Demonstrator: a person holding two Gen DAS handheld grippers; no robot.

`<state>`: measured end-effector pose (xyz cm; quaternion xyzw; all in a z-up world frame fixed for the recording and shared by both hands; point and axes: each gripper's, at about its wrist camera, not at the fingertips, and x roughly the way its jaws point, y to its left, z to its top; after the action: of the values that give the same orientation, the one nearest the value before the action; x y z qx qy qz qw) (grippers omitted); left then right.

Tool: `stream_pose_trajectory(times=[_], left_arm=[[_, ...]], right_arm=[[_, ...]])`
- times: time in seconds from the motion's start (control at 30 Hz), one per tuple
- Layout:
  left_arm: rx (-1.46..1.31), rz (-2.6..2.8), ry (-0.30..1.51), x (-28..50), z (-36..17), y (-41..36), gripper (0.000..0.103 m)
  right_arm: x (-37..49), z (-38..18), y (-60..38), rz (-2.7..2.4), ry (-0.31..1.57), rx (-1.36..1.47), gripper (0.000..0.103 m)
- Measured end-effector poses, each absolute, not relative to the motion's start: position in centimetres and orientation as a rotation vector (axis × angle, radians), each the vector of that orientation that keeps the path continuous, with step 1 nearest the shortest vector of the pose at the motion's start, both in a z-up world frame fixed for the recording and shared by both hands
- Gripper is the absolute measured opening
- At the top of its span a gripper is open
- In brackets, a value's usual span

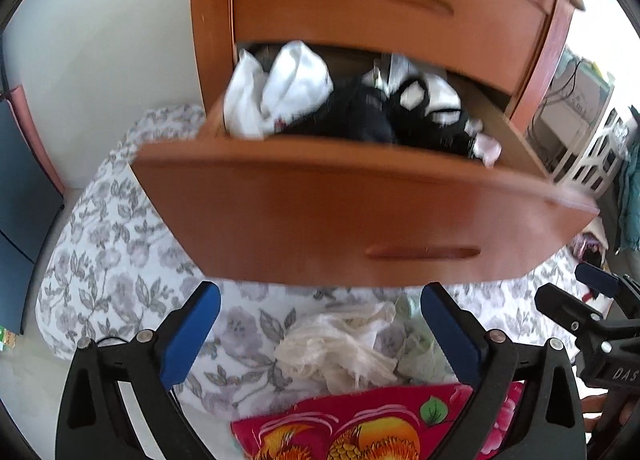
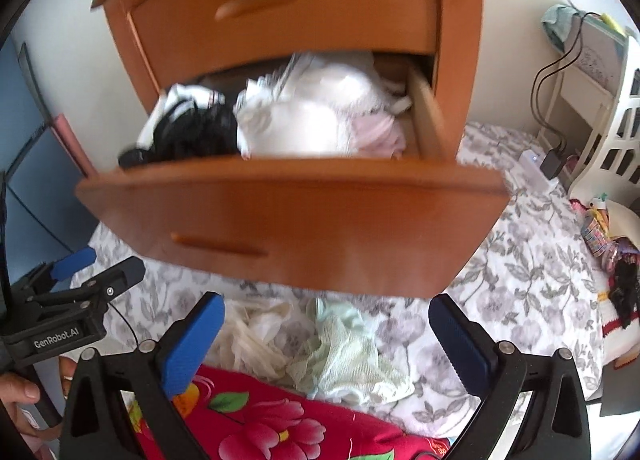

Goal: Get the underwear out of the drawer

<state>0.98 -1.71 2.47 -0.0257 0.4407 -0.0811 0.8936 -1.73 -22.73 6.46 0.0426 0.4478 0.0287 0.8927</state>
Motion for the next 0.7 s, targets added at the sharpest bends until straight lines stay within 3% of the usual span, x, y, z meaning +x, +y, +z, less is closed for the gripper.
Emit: stream_pose_trajectory(times=[0.7], left_arm=[[-0.079, -0.211, 0.677, 5.1, 11.8, 0.8, 0.101]], right_arm=[[2.2, 14.5, -20.6, 0.153, 0.721, 0.019, 0.103]])
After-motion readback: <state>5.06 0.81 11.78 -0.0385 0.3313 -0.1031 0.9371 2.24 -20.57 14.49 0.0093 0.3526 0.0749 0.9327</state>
